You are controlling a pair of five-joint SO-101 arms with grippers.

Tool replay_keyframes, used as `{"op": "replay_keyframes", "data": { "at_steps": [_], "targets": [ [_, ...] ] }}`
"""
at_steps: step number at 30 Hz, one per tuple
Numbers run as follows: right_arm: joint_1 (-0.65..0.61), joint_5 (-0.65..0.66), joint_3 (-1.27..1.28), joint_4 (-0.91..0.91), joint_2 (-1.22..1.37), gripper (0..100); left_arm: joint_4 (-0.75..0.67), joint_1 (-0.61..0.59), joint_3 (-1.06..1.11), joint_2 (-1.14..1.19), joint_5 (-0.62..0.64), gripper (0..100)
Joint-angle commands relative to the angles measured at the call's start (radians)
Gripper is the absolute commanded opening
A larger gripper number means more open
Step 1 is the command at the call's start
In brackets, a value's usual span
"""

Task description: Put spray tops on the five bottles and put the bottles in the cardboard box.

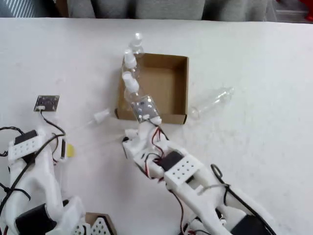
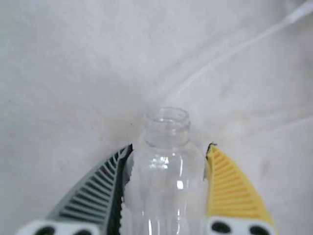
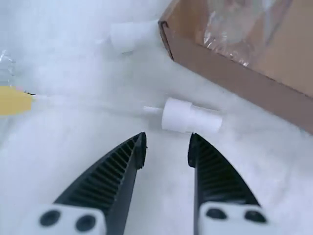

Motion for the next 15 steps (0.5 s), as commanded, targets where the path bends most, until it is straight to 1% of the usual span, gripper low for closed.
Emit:
{"op": "replay_keyframes", "data": {
  "at_steps": [1,3,7,11,15],
  "targets": [
    [0.005,-0.054,-0.138,-0.010,0.133,13.6,-0.029,0.016,-0.046,0.001,0.003,11],
    [0.002,-0.071,-0.184,0.005,0.185,14.9,-0.029,0.016,-0.046,0.001,0.003,11],
    [0.010,-0.155,-0.269,0.056,0.248,15.6,-0.029,0.031,-0.044,0.001,0.003,11],
    [0.035,-0.218,-0.307,0.068,0.286,17.7,-0.029,0.031,-0.044,0.001,0.003,11],
    [0.045,-0.230,-0.311,0.070,0.308,18.0,-0.029,0.031,-0.044,0.001,0.003,11]
  ]
}}
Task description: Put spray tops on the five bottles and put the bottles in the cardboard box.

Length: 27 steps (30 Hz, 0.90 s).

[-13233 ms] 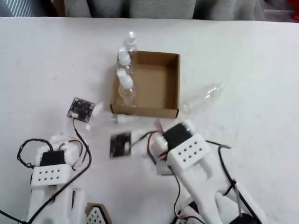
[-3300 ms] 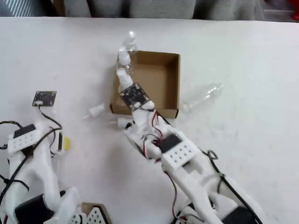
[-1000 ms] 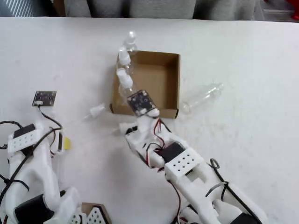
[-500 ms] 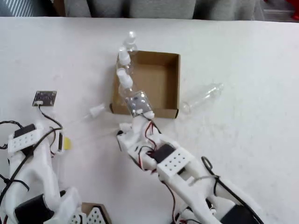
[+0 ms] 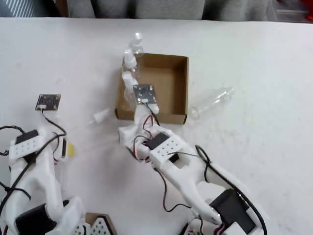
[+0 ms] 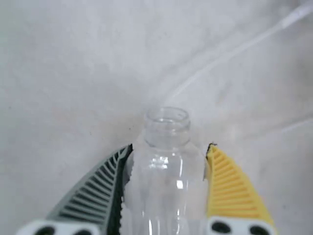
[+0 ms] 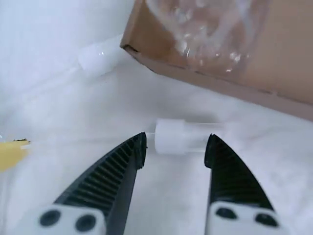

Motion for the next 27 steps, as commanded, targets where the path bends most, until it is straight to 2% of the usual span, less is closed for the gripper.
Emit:
{"op": "replay_keyframes", "data": {
  "at_steps": [1,14,22,25,27],
  "targets": [
    [0.016,-0.017,-0.052,0.004,0.007,17.9,-0.017,0.016,-0.044,0.001,0.003,11],
    [0.012,-0.003,-0.052,-0.001,0.008,17.7,-0.017,0.016,-0.044,0.001,0.003,11],
    [-0.024,0.307,-0.044,-0.001,0.008,17.7,-0.017,0.016,-0.044,0.001,0.003,11],
    [-0.031,0.348,-0.043,0.001,0.008,17.7,-0.017,0.015,-0.043,0.001,0.003,11],
    [-0.028,0.316,-0.044,0.007,-0.004,17.7,-0.017,0.015,-0.043,0.001,0.003,11]
  ]
}}
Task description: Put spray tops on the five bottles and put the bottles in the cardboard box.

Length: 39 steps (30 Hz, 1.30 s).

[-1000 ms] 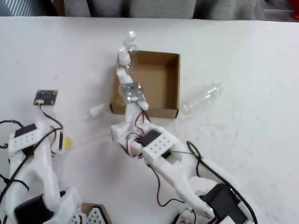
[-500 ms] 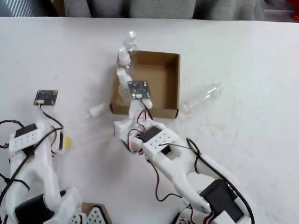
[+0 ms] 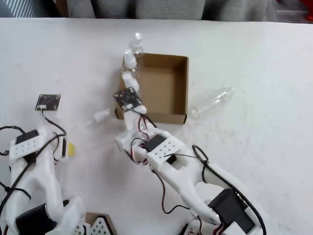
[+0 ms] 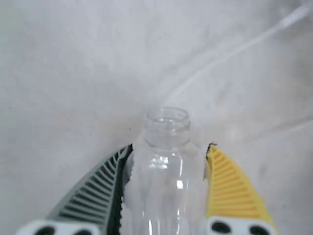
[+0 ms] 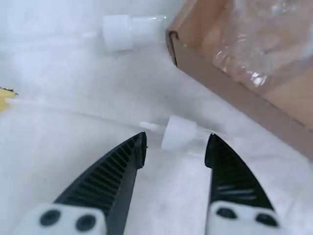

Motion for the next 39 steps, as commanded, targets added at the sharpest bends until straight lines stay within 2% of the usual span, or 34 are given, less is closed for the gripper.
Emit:
{"op": "replay_keyframes", "data": {
  "at_steps": [1,5,11,16,20,25,31,39],
  "targets": [
    [-0.002,-0.040,-0.048,0.013,-0.022,17.7,-0.018,0.016,-0.037,-0.001,0.003,11],
    [-0.001,-0.229,-0.049,0.084,-0.099,17.6,-0.018,0.016,-0.032,-0.001,0.003,11],
    [0.045,-0.422,-0.049,0.133,-0.136,17.9,-0.018,0.018,-0.034,-0.001,0.003,11],
    [0.047,-0.451,-0.117,0.130,0.013,18.0,-0.018,0.018,-0.035,-0.001,0.003,11],
    [0.045,-0.526,-0.213,0.140,0.139,18.0,-0.018,0.019,-0.035,-0.001,0.003,11],
    [0.056,-0.571,-0.281,0.186,0.196,18.3,-0.018,0.019,-0.035,-0.001,0.003,11],
    [0.079,-0.620,-0.285,0.180,0.203,28.9,-0.018,0.033,-0.031,-0.001,-0.023,11],
    [0.064,-0.614,-0.288,0.176,0.236,20.6,-0.018,0.033,-0.031,-0.001,-0.028,11]
  ]
}}
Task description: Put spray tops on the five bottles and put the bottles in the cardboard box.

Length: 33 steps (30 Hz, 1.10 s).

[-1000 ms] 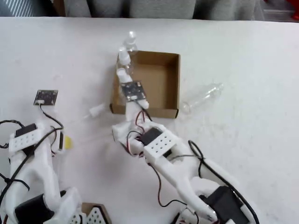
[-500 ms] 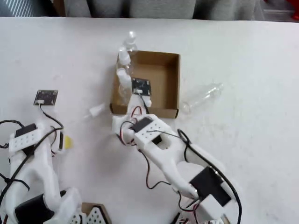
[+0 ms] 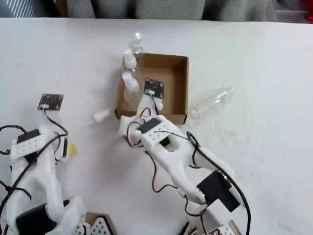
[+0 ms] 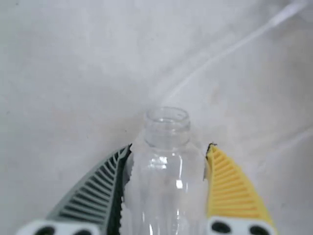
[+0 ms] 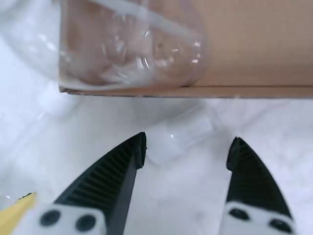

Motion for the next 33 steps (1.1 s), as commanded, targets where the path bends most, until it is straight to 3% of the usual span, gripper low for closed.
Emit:
{"op": "replay_keyframes", "data": {
  "at_steps": [1,7,14,18,24,30,33],
  "targets": [
    [-0.001,-0.003,-0.044,-0.018,0.036,19.9,-0.018,0.018,-0.031,-0.001,-0.009,11],
    [-0.004,0.000,-0.077,-0.073,0.136,19.0,-0.018,0.016,-0.031,-0.001,-0.009,11],
    [-0.077,0.233,-0.094,-0.039,0.162,4.8,-0.018,0.015,-0.029,-0.001,-0.011,11],
    [-0.101,0.327,-0.098,0.016,0.151,2.6,-0.018,0.013,-0.029,-0.001,-0.011,11],
    [-0.134,0.629,-0.092,0.282,0.047,1.6,-0.018,0.013,-0.029,-0.001,-0.012,11],
    [-0.122,0.825,-0.091,0.579,-0.119,1.6,-0.018,0.013,-0.029,-0.001,-0.012,11],
    [-0.079,0.856,-0.071,0.665,-0.176,1.6,-0.018,0.012,-0.029,-0.001,-0.012,11]
  ]
}}
